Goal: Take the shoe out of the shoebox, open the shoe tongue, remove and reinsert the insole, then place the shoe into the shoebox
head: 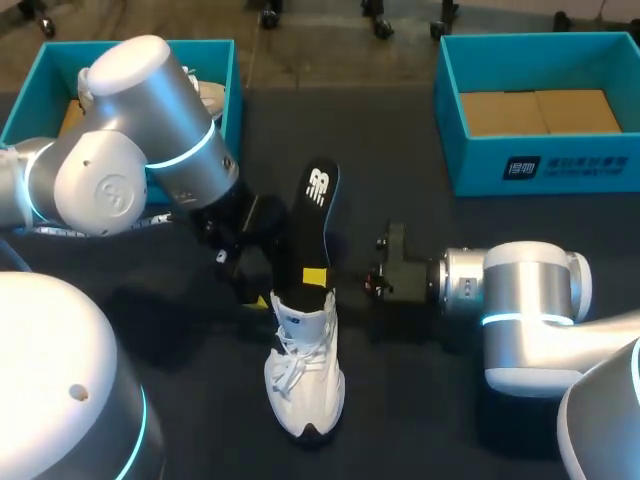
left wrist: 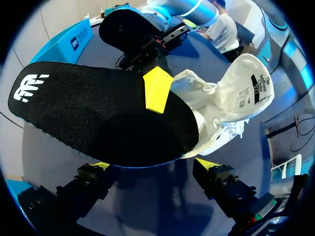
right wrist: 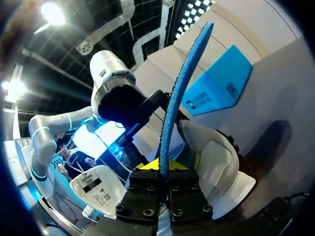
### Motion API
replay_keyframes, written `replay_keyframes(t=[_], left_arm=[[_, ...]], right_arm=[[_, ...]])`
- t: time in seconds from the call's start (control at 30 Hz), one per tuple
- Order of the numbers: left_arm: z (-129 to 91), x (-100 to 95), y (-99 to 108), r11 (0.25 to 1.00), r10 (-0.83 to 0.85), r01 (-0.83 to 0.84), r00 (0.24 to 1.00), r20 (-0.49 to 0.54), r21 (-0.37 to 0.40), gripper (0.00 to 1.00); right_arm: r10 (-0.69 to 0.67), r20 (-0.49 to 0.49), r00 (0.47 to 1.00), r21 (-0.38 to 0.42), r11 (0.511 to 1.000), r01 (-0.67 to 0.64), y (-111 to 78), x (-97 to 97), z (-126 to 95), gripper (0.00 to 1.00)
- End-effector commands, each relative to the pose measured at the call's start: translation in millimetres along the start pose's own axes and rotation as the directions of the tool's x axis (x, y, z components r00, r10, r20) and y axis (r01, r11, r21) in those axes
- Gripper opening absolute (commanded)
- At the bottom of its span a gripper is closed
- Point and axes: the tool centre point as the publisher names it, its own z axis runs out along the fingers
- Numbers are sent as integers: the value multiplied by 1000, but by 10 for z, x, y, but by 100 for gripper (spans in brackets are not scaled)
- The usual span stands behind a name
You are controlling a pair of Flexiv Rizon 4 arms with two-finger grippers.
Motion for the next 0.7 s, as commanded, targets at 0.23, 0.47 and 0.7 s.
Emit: replay_keyframes(t=[0.23,0.47,0.7], left_arm=[[15,19,4,1000,-1,1,1000,6,2,100],[15,19,4,1000,-1,1,1000,6,2,100],[15,19,4,1000,-1,1,1000,6,2,100]], right_arm=[[33,-14,999,11,999,-32,-179,-35,-29,0],[51,-26,998,18,999,-50,-238,-36,2,0],[28,-41,999,51,998,-26,-126,11,46,15]])
